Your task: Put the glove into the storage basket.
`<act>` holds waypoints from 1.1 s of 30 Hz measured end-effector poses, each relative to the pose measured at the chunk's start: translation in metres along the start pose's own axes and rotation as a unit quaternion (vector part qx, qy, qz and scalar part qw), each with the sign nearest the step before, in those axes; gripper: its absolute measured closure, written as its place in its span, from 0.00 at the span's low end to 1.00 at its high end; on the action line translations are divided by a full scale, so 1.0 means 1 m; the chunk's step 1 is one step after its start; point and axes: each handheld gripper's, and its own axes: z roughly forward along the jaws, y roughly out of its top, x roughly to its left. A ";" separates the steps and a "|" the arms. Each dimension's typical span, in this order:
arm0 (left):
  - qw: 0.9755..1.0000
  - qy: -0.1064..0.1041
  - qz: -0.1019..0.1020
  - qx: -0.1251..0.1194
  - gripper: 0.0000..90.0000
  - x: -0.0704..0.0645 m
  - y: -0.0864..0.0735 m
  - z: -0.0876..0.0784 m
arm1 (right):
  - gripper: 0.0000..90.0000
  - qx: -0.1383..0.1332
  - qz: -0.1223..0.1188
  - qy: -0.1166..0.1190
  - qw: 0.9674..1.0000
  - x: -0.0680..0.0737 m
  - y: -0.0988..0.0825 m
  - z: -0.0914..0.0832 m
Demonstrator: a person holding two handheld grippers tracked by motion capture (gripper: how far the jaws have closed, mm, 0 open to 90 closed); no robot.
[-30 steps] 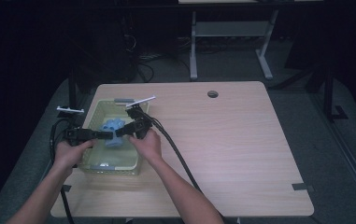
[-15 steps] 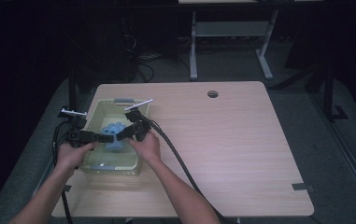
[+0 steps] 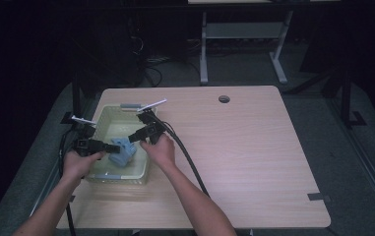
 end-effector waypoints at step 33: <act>0.988 0.120 0.034 0.087 0.76 -0.013 0.015 0.027 | 0.80 -0.044 0.001 0.015 0.999 -0.013 -0.010 -0.059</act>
